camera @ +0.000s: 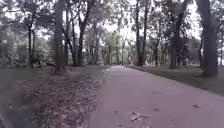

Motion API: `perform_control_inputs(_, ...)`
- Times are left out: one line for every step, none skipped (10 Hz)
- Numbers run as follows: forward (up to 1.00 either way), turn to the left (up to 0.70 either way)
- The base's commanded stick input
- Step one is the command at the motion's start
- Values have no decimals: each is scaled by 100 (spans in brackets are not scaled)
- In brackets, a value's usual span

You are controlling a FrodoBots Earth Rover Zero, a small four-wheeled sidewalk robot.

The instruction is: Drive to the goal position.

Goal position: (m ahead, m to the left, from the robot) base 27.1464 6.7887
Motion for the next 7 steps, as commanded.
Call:
perform_control_inputs(68, 1)
perform_control_inputs(69, 0)
perform_control_inputs(69, 0)
perform_control_inputs(68, 0)
perform_control_inputs(68, 0)
perform_control_inputs(69, -7)
perform_control_inputs(69, -14)
